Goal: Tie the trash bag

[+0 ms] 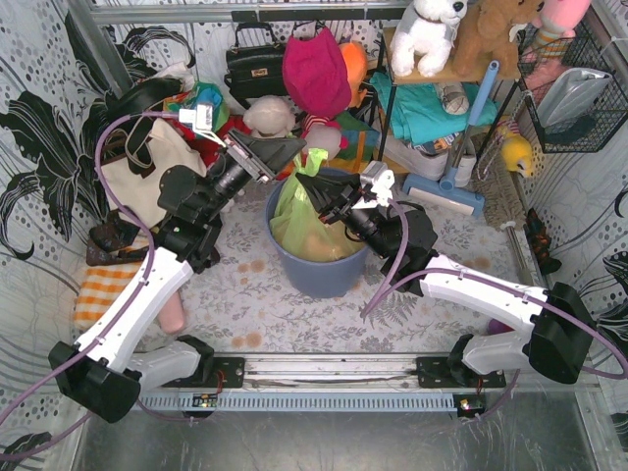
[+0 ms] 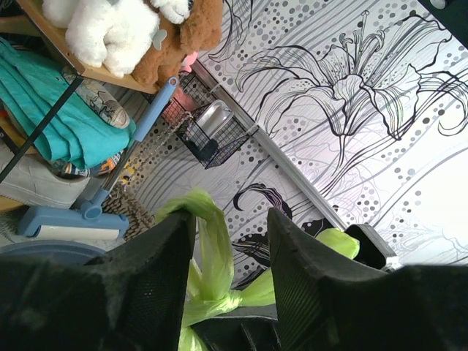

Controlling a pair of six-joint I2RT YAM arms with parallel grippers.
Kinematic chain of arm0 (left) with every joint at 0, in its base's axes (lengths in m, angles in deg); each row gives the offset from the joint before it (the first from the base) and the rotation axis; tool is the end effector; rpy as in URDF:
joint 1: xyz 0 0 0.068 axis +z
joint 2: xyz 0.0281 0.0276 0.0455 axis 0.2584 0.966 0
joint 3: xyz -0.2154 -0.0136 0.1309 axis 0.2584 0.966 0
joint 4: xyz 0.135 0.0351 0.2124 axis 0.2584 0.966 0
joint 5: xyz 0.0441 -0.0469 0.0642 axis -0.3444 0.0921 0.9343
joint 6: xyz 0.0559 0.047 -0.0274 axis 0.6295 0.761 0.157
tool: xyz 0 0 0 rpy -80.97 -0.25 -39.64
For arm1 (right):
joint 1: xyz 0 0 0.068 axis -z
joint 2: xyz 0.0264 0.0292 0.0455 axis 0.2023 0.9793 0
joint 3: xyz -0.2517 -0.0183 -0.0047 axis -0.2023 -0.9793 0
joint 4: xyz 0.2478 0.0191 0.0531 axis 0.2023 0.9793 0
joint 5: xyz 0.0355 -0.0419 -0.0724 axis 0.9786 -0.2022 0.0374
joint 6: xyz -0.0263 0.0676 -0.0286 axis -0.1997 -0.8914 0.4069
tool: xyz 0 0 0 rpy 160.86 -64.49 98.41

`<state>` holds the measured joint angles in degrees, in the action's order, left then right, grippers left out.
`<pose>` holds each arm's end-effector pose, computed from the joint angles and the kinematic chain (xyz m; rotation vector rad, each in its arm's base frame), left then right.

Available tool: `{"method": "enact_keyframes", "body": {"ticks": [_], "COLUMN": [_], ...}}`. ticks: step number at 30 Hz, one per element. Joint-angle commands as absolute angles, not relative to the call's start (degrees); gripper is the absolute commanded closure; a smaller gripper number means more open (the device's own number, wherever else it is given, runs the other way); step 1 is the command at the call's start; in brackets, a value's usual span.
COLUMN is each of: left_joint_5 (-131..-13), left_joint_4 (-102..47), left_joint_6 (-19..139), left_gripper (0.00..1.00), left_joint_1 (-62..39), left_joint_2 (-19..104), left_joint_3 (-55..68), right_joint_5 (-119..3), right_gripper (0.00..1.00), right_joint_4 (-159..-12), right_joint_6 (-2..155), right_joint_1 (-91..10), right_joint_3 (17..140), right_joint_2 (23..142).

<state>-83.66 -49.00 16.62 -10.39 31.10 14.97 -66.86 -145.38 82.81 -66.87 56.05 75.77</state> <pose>0.2386 -0.1381 0.4464 0.0070 1.3062 -1.4141 0.1774 0.2536 0.4033 -0.4199 0.8471 0.8971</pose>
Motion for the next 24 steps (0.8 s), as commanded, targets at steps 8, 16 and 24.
{"method": "enact_keyframes", "body": {"ticks": [8, 16, 24], "left_joint_5": [-90.7, -92.8, -91.8], "left_joint_4": [-61.0, -64.7, -60.6], "left_joint_6": [12.5, 10.5, 13.0], "left_gripper": [0.4, 0.61, 1.0], "left_joint_1": [-8.9, -8.1, -8.1], "left_joint_2": [33.3, 33.0, 32.1], "left_joint_3": [14.0, 14.2, 14.1], "right_joint_5": [-65.4, -65.3, -65.4], "right_gripper": [1.0, 1.0, 1.0], "right_joint_4": [-147.7, -147.5, -146.0], "right_joint_6": [81.1, 81.0, 80.9], "right_joint_1": [-66.7, -66.7, -66.7], "right_joint_3": [55.6, 55.3, 55.4], "right_joint_2": [74.6, 74.4, 72.9]}}
